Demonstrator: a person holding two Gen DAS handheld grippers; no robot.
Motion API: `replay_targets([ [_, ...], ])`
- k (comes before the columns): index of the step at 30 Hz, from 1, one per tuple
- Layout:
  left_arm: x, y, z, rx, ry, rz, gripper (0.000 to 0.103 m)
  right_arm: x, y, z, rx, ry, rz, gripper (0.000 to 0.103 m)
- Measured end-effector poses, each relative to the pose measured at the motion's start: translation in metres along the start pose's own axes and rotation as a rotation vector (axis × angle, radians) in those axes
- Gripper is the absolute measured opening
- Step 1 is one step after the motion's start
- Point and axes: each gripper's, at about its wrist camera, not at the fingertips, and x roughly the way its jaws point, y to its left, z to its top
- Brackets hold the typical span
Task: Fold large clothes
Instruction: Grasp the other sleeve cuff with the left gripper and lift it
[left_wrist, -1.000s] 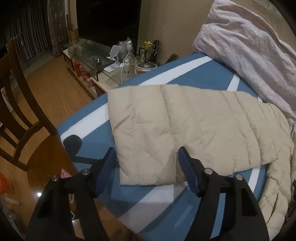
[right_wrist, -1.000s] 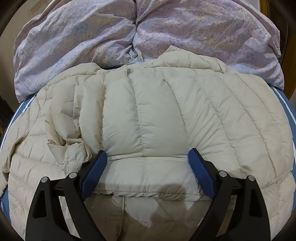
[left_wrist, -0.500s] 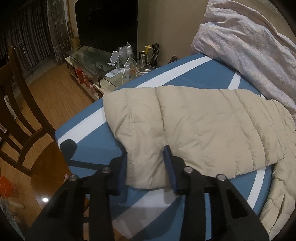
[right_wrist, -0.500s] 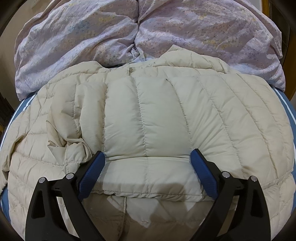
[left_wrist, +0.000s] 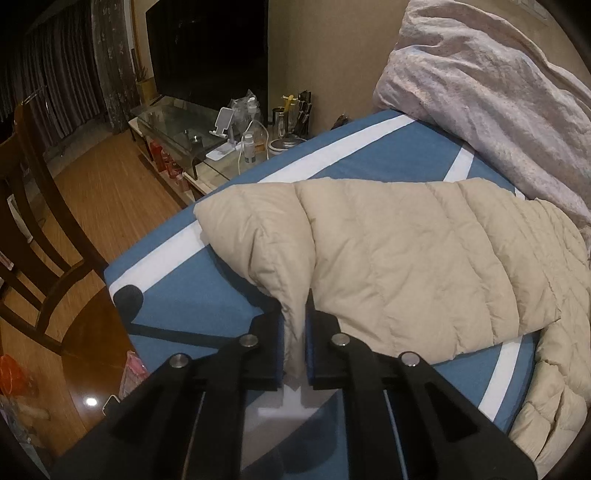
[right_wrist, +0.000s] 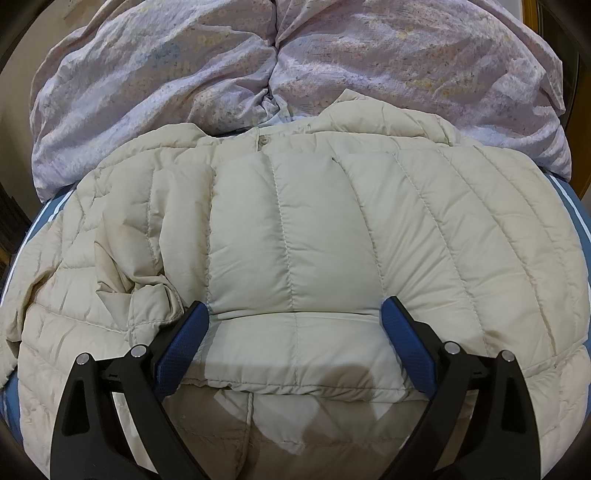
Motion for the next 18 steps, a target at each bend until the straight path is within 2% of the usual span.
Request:
replay_targets([
  [12,-0.029,-0.023,0.011,0.061,-0.115,-0.012,0.008,0.000,0.000,0.000,0.009,-0.002,0.011,0.098],
  [18,-0.048,-0.054,0.019,0.117,-0.159,-0.066,0.008,0.000,-0.001,-0.001,0.013,-0.002,0.013,0.098],
])
